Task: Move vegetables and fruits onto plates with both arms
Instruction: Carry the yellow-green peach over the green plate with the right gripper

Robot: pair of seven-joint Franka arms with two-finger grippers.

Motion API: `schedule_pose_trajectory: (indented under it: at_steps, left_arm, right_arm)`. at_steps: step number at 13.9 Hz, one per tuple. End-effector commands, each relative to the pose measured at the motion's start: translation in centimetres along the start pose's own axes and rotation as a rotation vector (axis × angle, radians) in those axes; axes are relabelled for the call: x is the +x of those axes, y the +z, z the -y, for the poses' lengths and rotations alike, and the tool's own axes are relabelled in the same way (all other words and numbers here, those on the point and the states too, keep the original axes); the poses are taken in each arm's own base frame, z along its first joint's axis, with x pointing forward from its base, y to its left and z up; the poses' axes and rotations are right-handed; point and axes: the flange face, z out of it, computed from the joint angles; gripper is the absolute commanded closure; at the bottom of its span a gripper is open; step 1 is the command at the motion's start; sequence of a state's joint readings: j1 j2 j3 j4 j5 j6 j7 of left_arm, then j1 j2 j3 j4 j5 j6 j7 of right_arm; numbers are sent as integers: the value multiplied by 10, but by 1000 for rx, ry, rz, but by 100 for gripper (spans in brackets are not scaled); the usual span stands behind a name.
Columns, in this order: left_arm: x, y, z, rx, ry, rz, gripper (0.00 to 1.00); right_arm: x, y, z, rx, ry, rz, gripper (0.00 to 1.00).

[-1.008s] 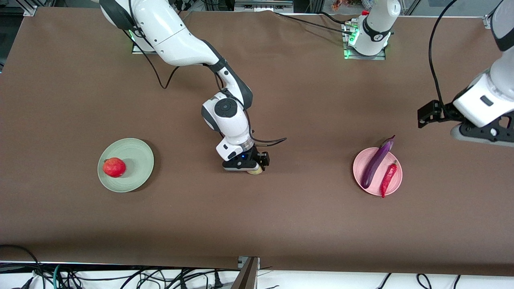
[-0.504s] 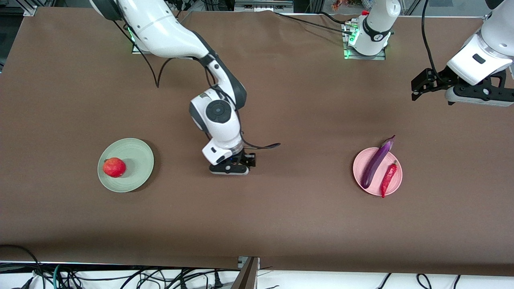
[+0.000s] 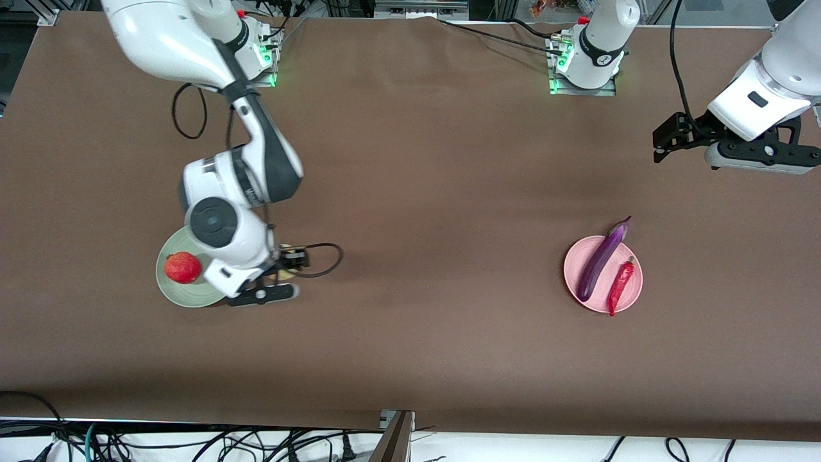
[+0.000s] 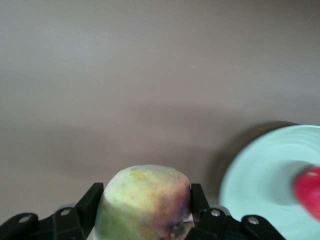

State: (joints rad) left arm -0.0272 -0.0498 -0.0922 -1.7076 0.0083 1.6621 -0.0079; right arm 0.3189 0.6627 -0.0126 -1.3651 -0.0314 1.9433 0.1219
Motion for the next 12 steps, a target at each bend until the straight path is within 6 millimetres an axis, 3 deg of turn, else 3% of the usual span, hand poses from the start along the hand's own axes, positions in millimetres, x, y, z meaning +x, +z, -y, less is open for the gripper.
schedule_pose_trajectory:
  at_steps: [1, 5, 8, 12]
  left_arm:
    - [1, 1, -2, 27, 1, -2, 0]
    - [1, -2, 2, 26, 3, -7, 0]
    - [2, -3, 2, 26, -3, -8, 0]
    - [2, -2, 2, 26, -2, -7, 0]
  right_arm:
    - [-11, 13, -40, 10, -46, 68, 66]
    - [-17, 48, -109, -2, -53, 103, 67]
    - [-25, 86, -134, 5, -53, 108, 67]
    - [-29, 117, -140, 6, -43, 99, 66]
